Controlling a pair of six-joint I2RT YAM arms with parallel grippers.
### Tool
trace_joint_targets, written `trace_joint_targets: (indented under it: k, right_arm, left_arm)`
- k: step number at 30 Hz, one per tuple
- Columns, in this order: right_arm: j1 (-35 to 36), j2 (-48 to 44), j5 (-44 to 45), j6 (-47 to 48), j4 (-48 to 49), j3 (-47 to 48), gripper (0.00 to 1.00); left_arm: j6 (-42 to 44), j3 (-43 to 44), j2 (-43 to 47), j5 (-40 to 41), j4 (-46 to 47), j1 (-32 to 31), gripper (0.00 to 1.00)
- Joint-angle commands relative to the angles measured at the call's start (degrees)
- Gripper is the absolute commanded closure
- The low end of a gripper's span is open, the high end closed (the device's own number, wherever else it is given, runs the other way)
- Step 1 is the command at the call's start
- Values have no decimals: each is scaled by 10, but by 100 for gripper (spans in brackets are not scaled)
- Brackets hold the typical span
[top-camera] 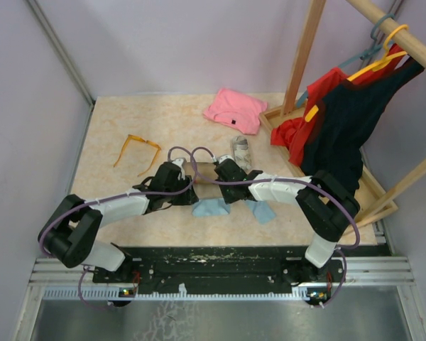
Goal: Organize the sunglasses
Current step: Pick up the glasses cleaning cloth from the center of the board.
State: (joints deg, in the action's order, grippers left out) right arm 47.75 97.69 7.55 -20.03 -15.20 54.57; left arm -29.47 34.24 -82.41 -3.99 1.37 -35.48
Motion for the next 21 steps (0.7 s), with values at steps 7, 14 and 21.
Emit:
trace_joint_targets:
  k: [7, 14, 21]
  right_arm:
    - [0, 27, -28, -9, -25, -4, 100]
    - [0, 25, -25, -8, -27, -5, 100]
    - [0, 24, -26, -8, -25, -4, 100]
  left_arm:
    - [5, -5, -16, -30, -3, 1, 53]
    - [7, -11, -16, -21, -19, -5, 56]
    - [14, -1, -14, 36, -65, -25, 58]
